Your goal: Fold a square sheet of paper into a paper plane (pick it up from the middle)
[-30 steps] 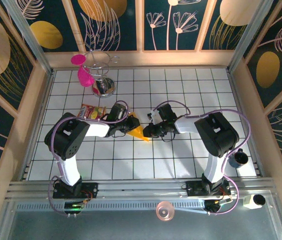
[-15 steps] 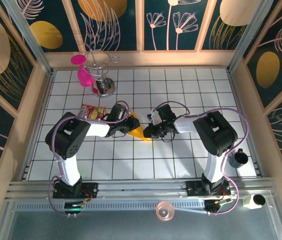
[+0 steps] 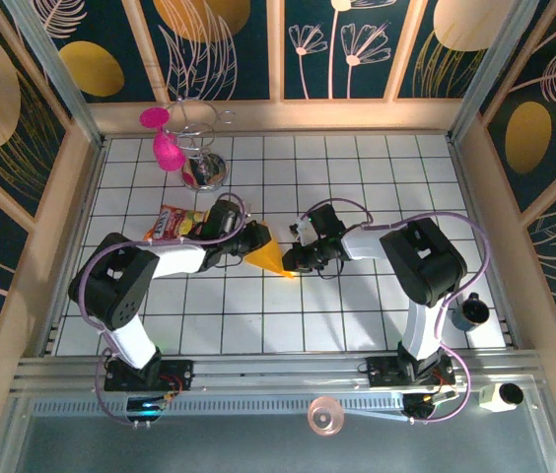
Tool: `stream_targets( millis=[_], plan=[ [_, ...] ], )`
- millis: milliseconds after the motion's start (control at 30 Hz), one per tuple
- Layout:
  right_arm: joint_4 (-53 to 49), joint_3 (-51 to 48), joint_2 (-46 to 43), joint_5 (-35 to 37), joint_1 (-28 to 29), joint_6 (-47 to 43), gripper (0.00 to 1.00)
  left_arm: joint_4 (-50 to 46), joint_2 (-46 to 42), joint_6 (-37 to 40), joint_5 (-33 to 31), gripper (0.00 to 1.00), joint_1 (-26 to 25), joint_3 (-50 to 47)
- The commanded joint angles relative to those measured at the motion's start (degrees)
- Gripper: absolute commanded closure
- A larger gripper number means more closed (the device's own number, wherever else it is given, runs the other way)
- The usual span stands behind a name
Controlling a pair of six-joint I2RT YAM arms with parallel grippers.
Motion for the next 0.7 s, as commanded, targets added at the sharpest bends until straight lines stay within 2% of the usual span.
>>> stream_targets(
  millis=[0,267,667],
  plan=[
    [-3.8,0.63,2.71,4.61,0.06,-1.43,0.92,4.04,0.7,-2.03,2.6,0.87,0.17,-2.6],
    [-4.54,1.26,3.05,4.88,0.04,-1.5,0.92,7.26,4.98,-3.64,5.7,0.87,0.05,-0.97],
    [-4.93,1.47,3.67,5.32,0.18,-1.33,0.92,7.38,6.51,-5.22,5.22,0.87,-0.15,1.33]
  ],
)
